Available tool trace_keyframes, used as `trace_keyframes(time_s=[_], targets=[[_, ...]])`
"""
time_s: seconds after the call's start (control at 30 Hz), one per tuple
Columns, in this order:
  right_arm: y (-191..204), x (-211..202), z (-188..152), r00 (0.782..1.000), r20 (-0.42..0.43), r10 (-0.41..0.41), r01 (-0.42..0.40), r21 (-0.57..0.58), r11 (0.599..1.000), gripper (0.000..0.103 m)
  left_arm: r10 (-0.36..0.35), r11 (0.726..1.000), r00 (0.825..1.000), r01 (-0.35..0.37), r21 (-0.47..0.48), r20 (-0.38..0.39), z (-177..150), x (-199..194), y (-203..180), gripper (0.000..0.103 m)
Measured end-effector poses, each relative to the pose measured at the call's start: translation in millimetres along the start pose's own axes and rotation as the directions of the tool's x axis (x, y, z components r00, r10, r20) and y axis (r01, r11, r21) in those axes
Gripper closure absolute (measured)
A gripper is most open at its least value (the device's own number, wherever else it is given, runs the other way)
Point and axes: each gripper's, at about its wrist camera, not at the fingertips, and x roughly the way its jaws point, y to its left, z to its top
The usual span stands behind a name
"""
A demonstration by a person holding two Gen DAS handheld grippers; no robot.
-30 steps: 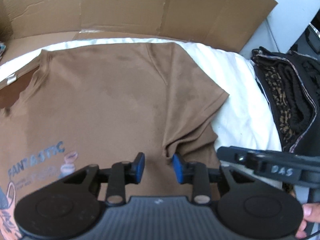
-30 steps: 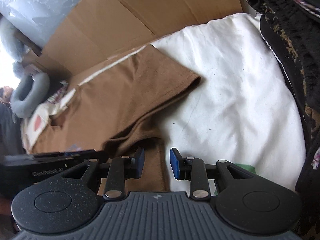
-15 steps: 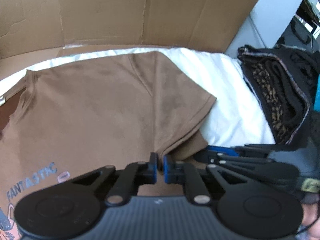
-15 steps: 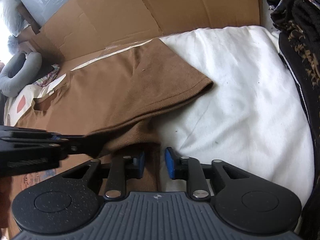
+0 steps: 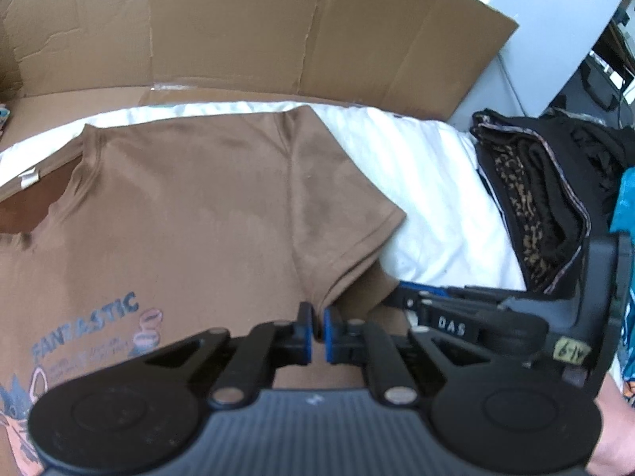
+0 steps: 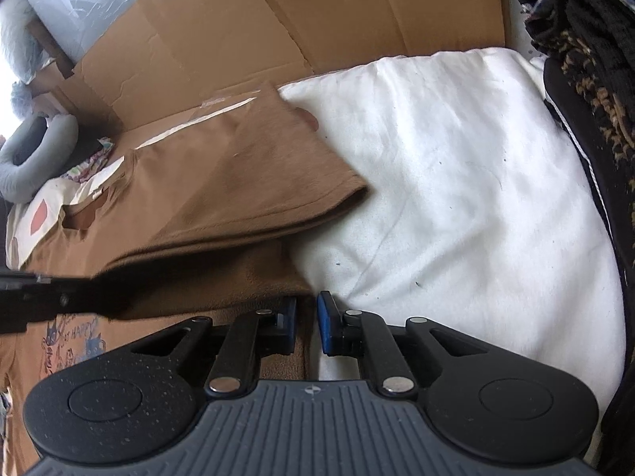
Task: Fold clothes
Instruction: 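Lift the gripped shirt side with the left gripper and fold it over the front, then lower the folded side onto the shirt front and open the left gripper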
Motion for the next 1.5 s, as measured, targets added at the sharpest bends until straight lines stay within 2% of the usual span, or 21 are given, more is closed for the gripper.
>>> trace_keyframes(time_s=[0.17, 0.43, 0.6, 0.73, 0.8, 0.9, 1.13, 1.5], targets=[[-2.2, 0.5, 0.0, 1.0, -0.002, 0.015, -0.015, -0.001, 1.0, 0.088, 0.022, 1.0, 0.999, -0.022, -0.017, -0.03, -10.8, 9.3, 3.0, 0.097], [-1.0, -0.8, 0.2, 1.0, -0.009, 0.009, -0.009, -0.017, 1.0, 0.088, 0.068, 0.998, 0.989, -0.069, -0.003, -0.131, -25.8, 33.3, 8.0, 0.096], [-5.0, -8.1, -3.1, 1.0, -0.015, 0.013, -0.013, 0.003, 1.0, 0.087, 0.086, 0.996, 0.985, -0.08, 0.043, -0.152, -29.4, 28.6, 9.1, 0.084], [-14.5, -18.1, -7.6, 1.0, -0.016, 0.021, -0.02, 0.043, 0.999, 0.086, 0.065, 0.997, 0.991, -0.06, 0.045, -0.116, -20.8, 17.2, 11.0, 0.083], [-19.9, -23.5, -10.8, 1.0, -0.017, 0.016, -0.014, 0.066, 0.998, 0.086, 0.051, 0.998, 0.994, -0.047, 0.047, -0.093, -11.7, 15.5, 7.4, 0.075], [-26.3, -30.3, -14.9, 1.0, -0.016, 0.009, -0.007, 0.086, 0.996, 0.086, 0.031, 0.998, 0.998, -0.028, 0.05, -0.058, 2.2, 13.4, 1.6, 0.071], [-36.7, -40.1, -18.0, 1.0, -0.011, -0.009, 0.01, 0.108, 0.994, 0.085, 0.02, 0.994, 1.0, -0.02, 0.103, -0.002, 32.5, 29.8, -24.1, 0.071], [-46.7, -47.0, -14.8, 1.0, 0.001, -0.021, 0.02, 0.117, 0.993, 0.084, -0.026, 0.985, 0.999, 0.018, 0.171, 0.048, 58.8, 73.0, -65.0, 0.071]])
